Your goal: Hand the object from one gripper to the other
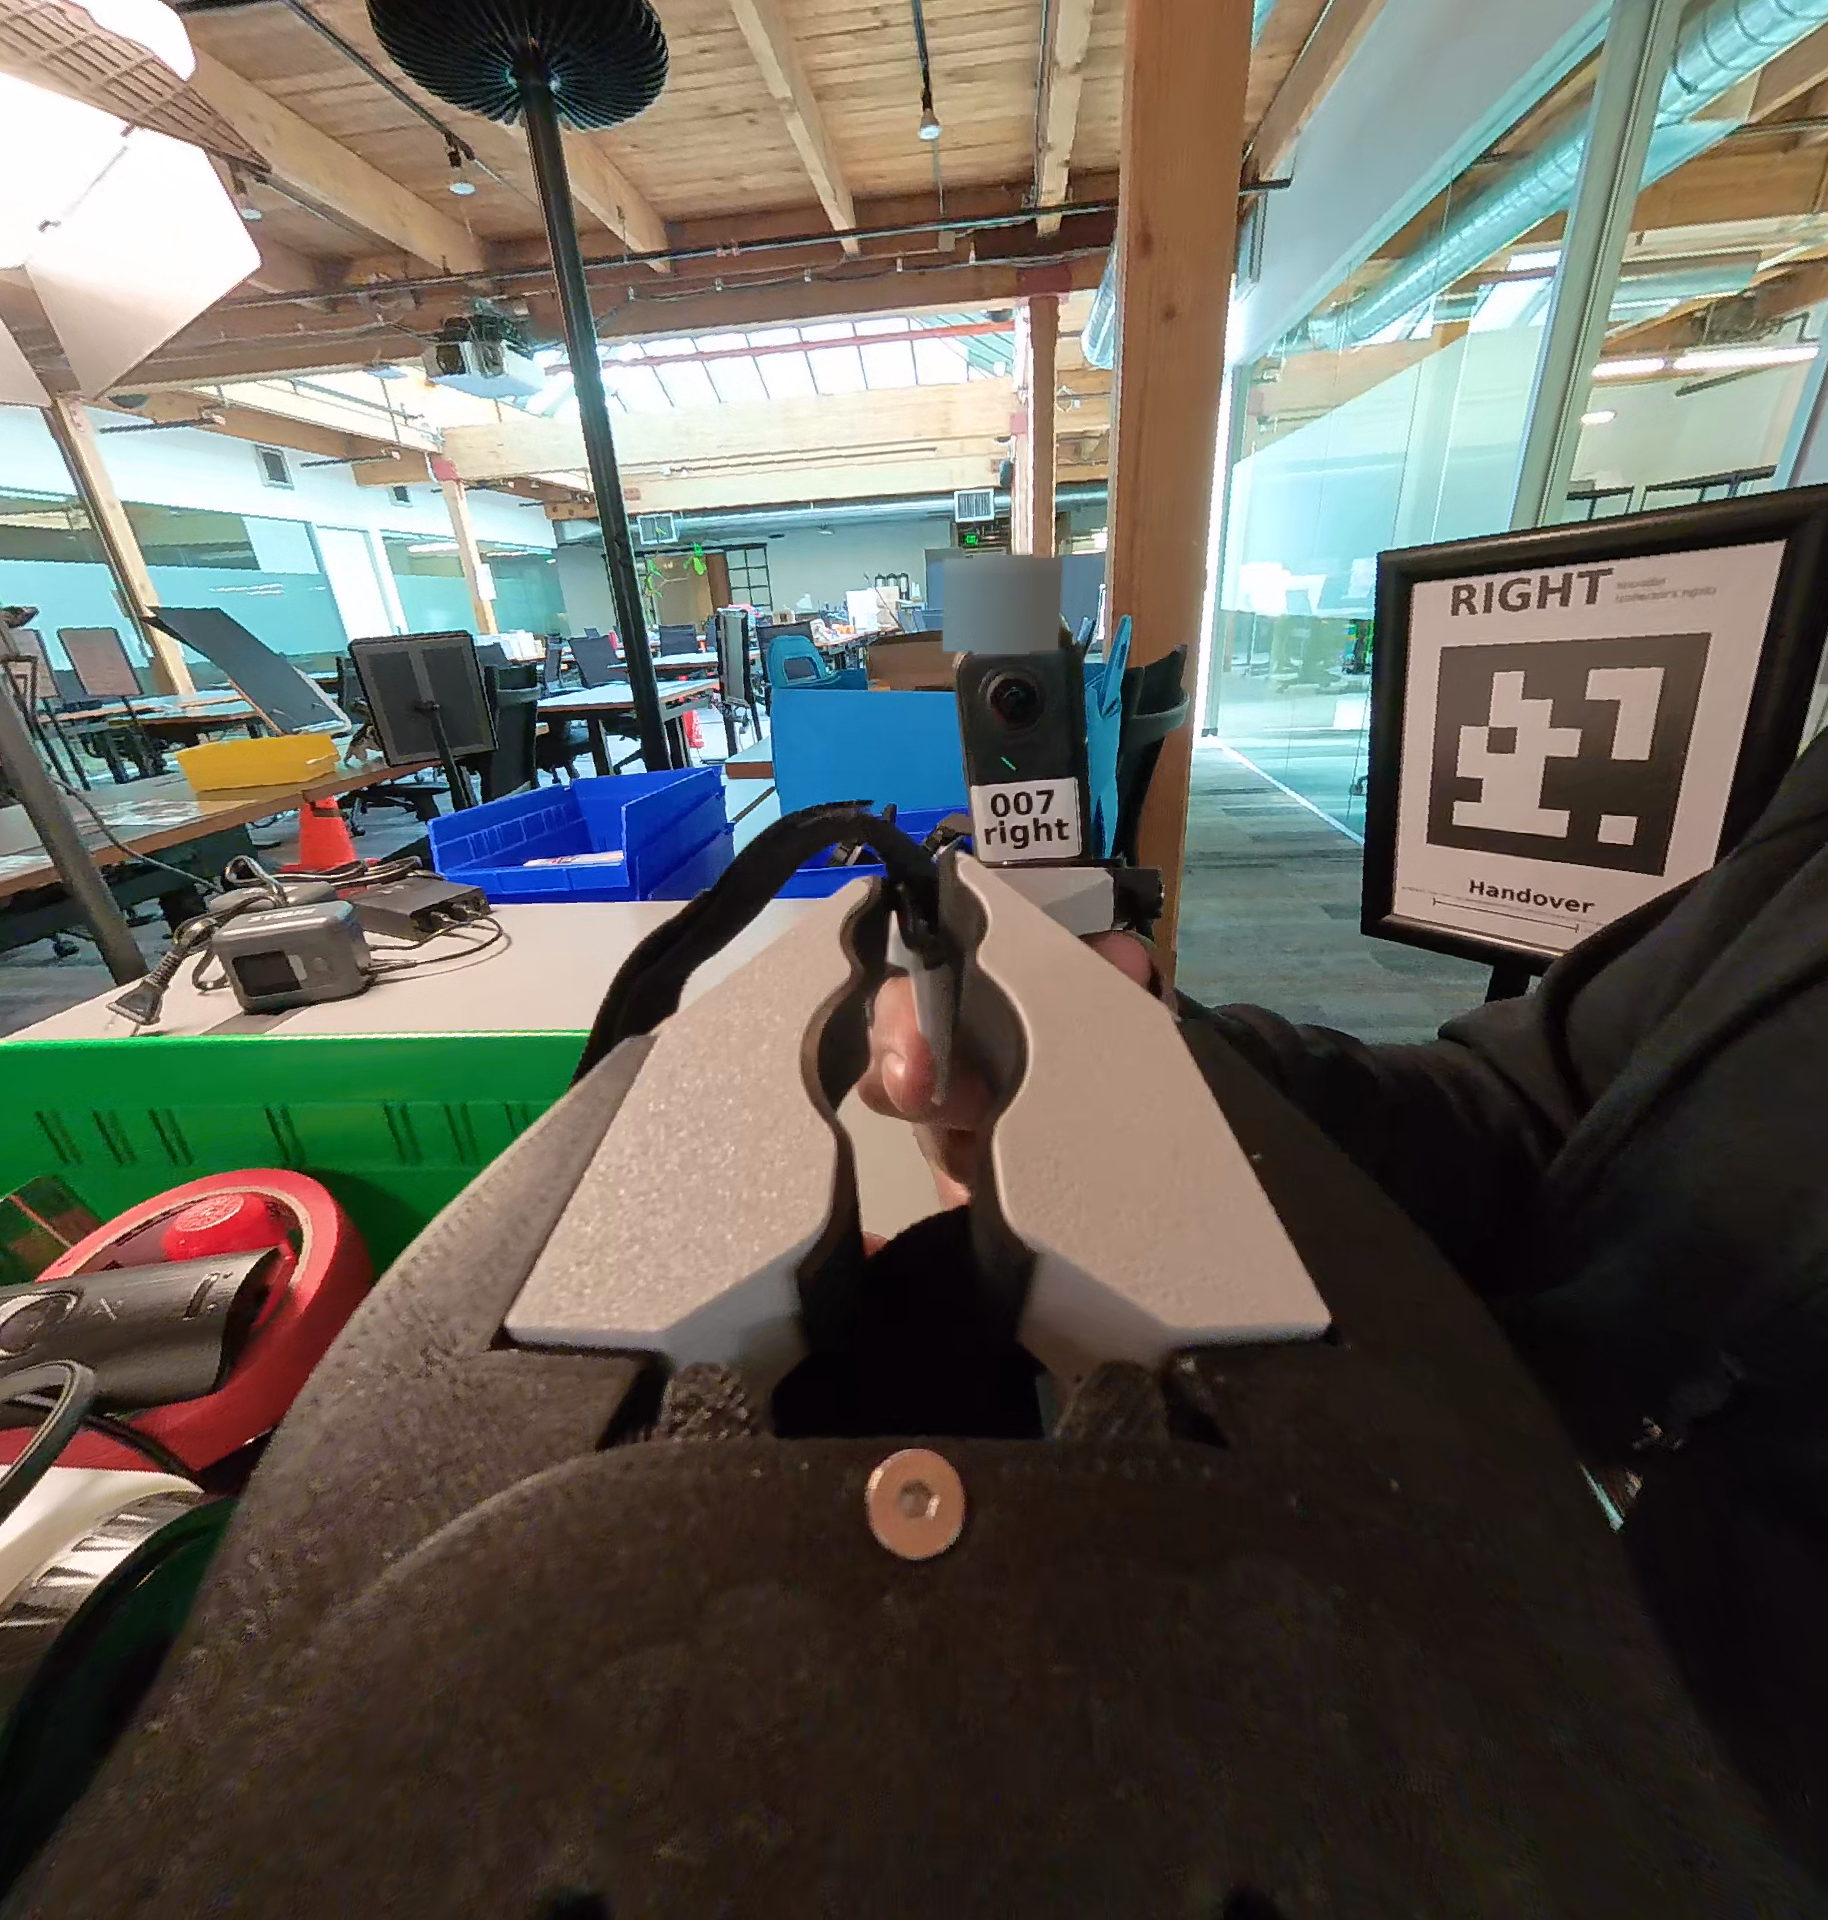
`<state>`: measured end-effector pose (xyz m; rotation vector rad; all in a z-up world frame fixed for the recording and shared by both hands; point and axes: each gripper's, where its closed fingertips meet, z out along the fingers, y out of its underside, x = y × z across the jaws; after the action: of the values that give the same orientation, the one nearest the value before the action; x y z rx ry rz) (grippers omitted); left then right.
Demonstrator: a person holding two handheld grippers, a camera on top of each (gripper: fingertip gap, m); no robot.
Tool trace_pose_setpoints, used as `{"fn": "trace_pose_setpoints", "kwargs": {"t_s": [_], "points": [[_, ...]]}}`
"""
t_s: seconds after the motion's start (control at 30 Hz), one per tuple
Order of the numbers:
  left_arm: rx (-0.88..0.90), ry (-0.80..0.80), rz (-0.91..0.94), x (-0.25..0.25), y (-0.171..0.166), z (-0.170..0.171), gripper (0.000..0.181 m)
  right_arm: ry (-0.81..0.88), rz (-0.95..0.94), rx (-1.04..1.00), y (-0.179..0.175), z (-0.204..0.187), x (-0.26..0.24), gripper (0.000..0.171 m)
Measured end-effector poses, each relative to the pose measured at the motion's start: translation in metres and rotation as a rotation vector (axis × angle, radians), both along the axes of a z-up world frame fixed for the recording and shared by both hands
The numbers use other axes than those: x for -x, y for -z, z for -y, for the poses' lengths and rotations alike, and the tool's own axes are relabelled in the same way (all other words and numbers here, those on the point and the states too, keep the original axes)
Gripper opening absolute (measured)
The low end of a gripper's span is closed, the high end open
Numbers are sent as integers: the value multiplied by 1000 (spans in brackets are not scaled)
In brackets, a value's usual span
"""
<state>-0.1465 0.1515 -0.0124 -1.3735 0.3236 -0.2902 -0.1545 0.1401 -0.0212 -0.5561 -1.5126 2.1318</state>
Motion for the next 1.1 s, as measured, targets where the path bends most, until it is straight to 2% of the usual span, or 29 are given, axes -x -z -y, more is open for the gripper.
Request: {"fn": "trace_pose_setpoints", "kwargs": {"t_s": [0.07, 0.13, 0.2, 0.33, 0.63, 0.87, 0.97, 1.1], "points": [[2, -1, 4, 0, 0, 1, 11, 10, -8, -3, -1, -2, 0, 4], [12, -22, 8, 4, 1, 0, 22, -3, -14, 27, -5, -4, -2, 4], [32, -24, 12, 6, 4, -1, 25, -8, -9, 37, -5, -5, -2, 4], [24, 11, -14, -3, 5, 0, 7, -9, -9, 35, -5, -5, -2, 4], [9, 21, -5, -3, 2, 0, 4, 6, -14, 33, -5, -5, -2, 6], [-11, 44, -5, -7, -1, 2, 4, -36, -13, 82, -11, -5, -6, 27], [-8, 57, -18, -11, 1, 2, 4, -74, 7, 129, -14, -8, -8, 26], [5, 84, -23, -16, 3, 3, 4, -96, 6, 148, -16, -8, -11, 13]]}}
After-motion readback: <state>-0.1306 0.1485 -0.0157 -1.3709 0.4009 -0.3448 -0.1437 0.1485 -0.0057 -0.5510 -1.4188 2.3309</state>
